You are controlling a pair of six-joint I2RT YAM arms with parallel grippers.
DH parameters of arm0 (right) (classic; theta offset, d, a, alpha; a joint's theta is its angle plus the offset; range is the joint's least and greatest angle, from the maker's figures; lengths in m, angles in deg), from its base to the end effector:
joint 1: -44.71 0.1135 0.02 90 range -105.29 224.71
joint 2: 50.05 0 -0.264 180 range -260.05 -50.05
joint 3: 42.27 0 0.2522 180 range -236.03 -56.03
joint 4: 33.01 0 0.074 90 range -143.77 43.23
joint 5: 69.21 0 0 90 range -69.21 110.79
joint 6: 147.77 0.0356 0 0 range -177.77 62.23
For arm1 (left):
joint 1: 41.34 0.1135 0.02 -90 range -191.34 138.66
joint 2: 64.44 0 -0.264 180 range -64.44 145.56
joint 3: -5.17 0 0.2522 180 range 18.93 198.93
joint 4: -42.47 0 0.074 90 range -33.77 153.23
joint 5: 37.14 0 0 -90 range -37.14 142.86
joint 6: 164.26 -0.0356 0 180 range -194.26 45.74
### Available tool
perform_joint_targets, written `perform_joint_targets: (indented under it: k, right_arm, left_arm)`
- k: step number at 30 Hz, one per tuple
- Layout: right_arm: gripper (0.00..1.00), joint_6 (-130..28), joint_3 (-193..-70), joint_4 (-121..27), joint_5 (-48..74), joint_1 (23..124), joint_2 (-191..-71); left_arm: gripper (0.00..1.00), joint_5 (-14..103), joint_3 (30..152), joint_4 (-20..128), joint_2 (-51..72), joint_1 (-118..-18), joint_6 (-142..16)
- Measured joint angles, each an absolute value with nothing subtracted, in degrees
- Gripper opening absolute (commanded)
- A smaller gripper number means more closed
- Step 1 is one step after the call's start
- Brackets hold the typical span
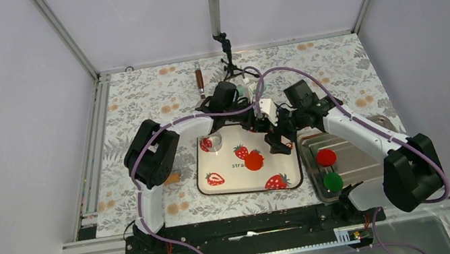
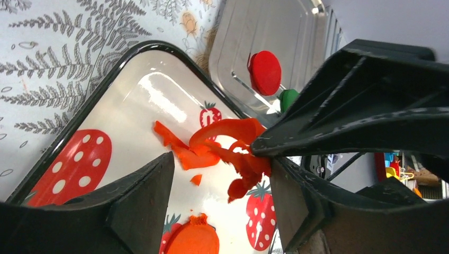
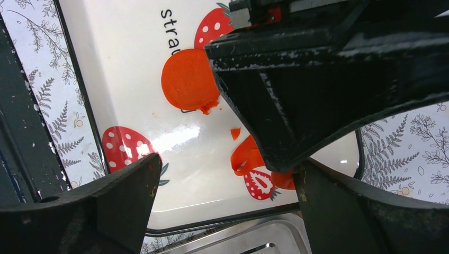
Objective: Roll out the dumpling wrappers from the dough
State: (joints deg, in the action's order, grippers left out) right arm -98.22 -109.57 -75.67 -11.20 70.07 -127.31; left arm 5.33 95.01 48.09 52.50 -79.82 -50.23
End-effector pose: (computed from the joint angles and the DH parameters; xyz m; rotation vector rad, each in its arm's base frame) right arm 0.2390 0.1342 0.2446 -1.4808 1.8653 0.5683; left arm 0.3333 -0.2984 0.1810 0.8218 2.1695 -1.4882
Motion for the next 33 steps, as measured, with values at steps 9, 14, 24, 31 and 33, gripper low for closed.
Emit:
perform_joint_targets:
  k: [9,14,24,31,33]
  right_arm:
    - [1.0,-99.09,-110.77,-76.24,-11.38,70.16,-126.54]
    - [1.0,-100.62,-112.35,-78.27,-11.36,70.27,-125.21]
    - [1.0,-95.66,-114.69,-79.52,-10.79,69.28,-122.21]
    - [0.97,-84.27,-114.36,-78.93,-10.77,65.7,-117.51]
    - [0.94,-81.58,-113.31,-77.81,-10.72,65.57,-115.63]
  left_arm:
    - [0.67,10.09,95.01,51.28,52.85,-80.24,-52.31]
    - [0.67,11.54,95.01,52.43,52.85,-80.08,-53.12]
    - [0.68,11.56,94.98,53.55,51.78,-79.8,-52.81]
    - [0.67,14.58,94.98,63.25,41.75,-76.85,-55.67]
    - [0.67,16.5,94.98,67.32,37.83,-75.25,-58.21]
